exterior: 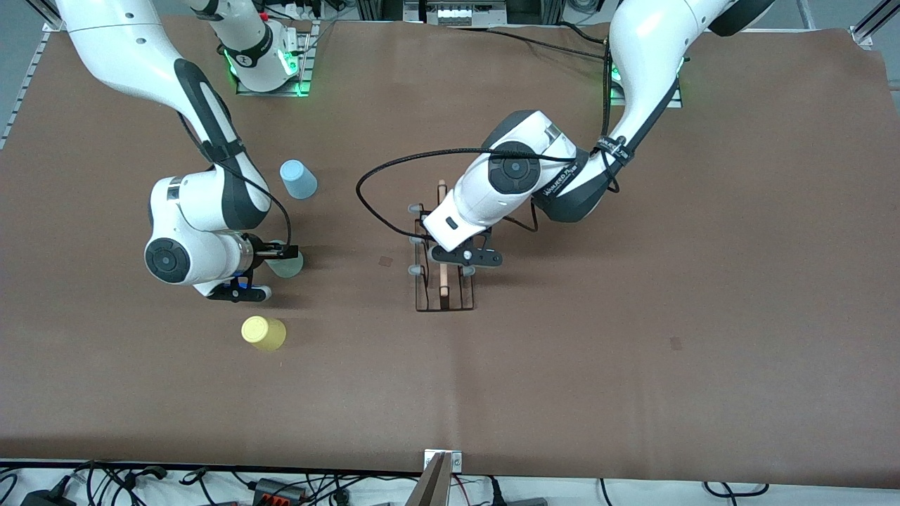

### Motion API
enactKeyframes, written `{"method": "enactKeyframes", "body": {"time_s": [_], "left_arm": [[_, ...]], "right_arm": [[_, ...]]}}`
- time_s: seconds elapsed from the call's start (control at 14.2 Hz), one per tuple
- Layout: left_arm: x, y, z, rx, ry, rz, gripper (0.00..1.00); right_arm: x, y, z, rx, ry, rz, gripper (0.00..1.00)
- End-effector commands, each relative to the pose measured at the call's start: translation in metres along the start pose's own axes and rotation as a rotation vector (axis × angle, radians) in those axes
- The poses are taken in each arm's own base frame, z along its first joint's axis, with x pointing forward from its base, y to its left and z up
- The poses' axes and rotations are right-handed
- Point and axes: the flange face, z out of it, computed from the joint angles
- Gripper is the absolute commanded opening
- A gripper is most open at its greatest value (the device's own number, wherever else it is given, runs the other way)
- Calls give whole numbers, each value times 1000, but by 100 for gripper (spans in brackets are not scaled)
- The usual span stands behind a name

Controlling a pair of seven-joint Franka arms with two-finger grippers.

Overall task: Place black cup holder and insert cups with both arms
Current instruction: 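Release the rack with the left gripper while the right gripper grips the cup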

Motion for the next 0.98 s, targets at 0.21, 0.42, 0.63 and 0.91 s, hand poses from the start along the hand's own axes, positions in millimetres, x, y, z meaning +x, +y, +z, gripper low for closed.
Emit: {"method": "enactKeyframes", "body": {"time_s": [0.21, 0.42, 0.63, 0.91], "left_arm": [[23, -34, -79, 19, 28, -100, 50], [49, -126, -170, 93, 33, -136, 67], [61, -254, -261, 150, 6, -18, 78], [28, -367, -358, 192, -6, -14, 94]], "right_arm": [[4, 1, 8, 12, 14, 24, 100], [-1, -1, 6, 7, -13, 48, 45], [-4, -5, -15, 8, -11, 50, 27], [-17, -69, -114, 13, 13, 37, 24]]}}
